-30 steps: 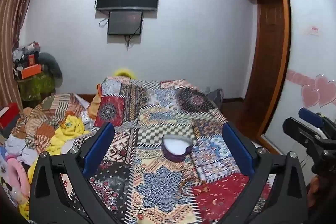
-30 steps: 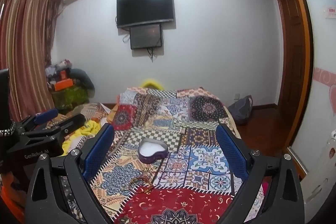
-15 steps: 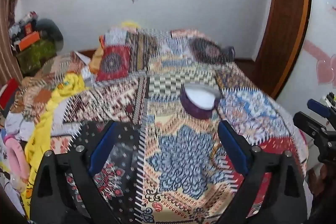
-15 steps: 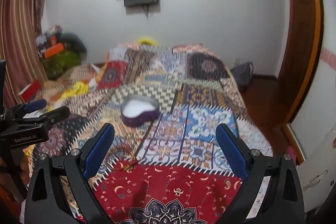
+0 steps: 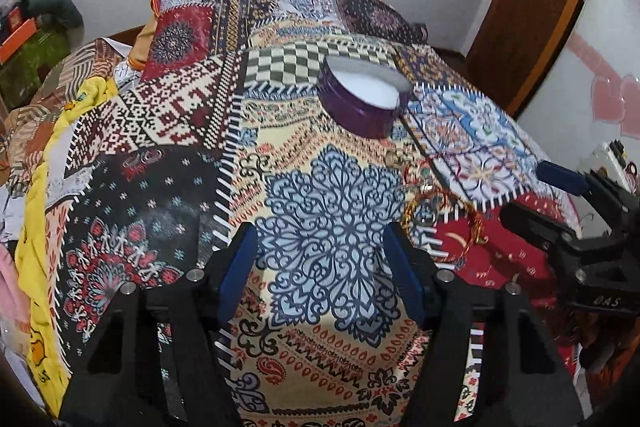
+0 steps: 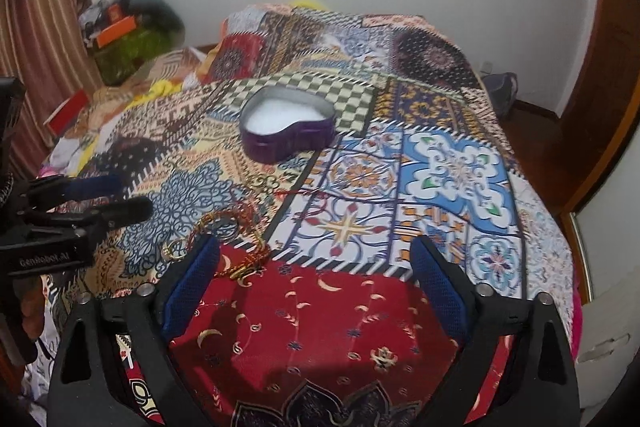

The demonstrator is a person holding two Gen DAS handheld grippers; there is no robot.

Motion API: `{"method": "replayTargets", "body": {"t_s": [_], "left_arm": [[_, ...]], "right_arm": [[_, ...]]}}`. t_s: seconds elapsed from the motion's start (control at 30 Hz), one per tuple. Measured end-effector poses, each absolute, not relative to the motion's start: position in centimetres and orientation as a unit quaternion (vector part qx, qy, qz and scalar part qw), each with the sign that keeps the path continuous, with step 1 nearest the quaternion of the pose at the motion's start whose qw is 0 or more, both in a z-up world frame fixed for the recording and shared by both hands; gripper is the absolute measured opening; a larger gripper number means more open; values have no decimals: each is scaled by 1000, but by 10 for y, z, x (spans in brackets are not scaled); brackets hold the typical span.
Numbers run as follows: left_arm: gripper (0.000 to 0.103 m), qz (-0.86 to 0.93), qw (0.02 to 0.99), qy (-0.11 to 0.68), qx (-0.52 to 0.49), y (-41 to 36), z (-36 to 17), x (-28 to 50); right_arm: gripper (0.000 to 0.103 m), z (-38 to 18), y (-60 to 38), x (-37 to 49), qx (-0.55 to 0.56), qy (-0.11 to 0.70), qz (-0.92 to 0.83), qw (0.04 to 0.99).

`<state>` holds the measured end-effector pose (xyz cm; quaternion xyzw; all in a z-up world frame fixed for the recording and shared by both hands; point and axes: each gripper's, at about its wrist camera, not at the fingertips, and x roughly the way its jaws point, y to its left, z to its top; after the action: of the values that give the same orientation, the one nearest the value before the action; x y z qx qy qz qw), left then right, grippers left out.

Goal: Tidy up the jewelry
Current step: 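Move both grippers down toward the jewelry lying beside the purple tin, then grasp the orange wire bracelet with the right gripper while the left grasps a small gold ring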

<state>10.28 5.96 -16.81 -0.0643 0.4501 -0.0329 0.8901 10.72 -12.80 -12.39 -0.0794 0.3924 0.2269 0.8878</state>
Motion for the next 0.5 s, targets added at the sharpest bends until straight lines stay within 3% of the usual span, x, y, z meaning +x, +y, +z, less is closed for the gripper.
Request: {"method": "replayTargets", "body": {"t_s": [0.27,0.43,0.5], "left_arm": [[60,-50,886,456,-74,58,-172,102],[60,-59,885,456,-68,51,-173,99],[60,-67,883,459,-72,48,-174,99]], "right_arm": [[46,-143,-105,115,-113,431,268,854],[42,-152,-98,119,-121,444,277,843],[33,-153,-97,119,-125,444,277,843]]}}
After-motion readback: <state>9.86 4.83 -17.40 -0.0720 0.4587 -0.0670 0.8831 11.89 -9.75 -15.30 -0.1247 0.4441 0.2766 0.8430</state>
